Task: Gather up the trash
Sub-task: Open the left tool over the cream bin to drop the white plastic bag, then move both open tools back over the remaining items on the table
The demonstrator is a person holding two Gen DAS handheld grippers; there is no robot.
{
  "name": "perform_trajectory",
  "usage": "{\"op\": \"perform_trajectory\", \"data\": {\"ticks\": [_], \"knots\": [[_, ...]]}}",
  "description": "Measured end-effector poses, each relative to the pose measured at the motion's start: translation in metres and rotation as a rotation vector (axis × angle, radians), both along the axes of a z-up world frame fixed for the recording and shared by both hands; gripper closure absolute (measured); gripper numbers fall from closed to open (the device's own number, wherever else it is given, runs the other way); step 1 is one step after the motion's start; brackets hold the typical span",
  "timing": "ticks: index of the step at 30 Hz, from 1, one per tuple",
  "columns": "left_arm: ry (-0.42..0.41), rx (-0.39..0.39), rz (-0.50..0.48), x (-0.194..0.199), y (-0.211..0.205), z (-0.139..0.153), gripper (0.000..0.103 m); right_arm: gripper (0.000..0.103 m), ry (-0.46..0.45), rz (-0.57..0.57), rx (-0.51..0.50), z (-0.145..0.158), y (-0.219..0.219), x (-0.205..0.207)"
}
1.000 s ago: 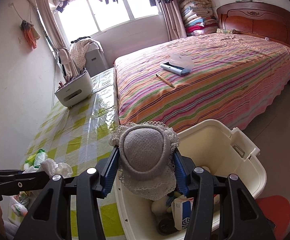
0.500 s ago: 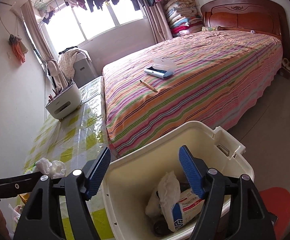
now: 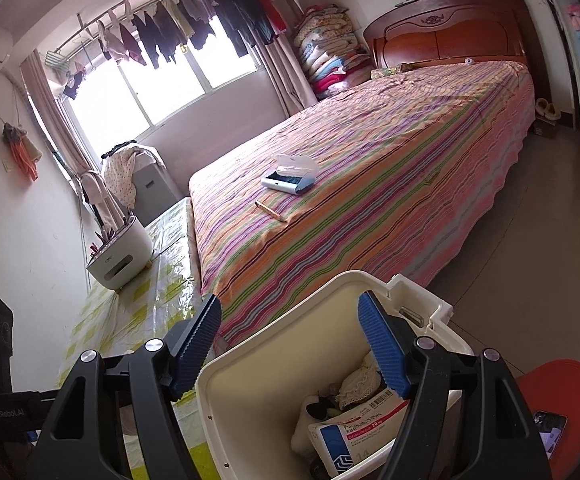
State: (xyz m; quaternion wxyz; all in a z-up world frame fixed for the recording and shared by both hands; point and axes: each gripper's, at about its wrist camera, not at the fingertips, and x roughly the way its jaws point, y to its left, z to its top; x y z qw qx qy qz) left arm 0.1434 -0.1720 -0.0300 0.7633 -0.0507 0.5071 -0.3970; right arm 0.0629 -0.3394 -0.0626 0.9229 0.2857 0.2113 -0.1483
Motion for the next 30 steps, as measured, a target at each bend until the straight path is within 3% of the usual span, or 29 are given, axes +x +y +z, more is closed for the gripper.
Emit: {"op": "perform_trajectory", "data": {"ticks": [9, 13, 30], "knots": [[-0.009, -0.004, -0.063, -0.012, -0.030, -0.006, 0.064, 0.034, -0.046, -0.036, 0.006, 0.005, -0.011, -0.014], [-0.027, -0.015, -0.049, -0.014, -0.031, -0.005, 0.026, 0.034, -0.074, -0.057, 0.014, 0.007, -0.015, -0.019], [-0.025, -0.123, 0.130, 0.003, 0.042, 0.035, 0.025, 0.034, -0.084, 0.027, -0.003, 0.016, 0.010, -0.003]]}}
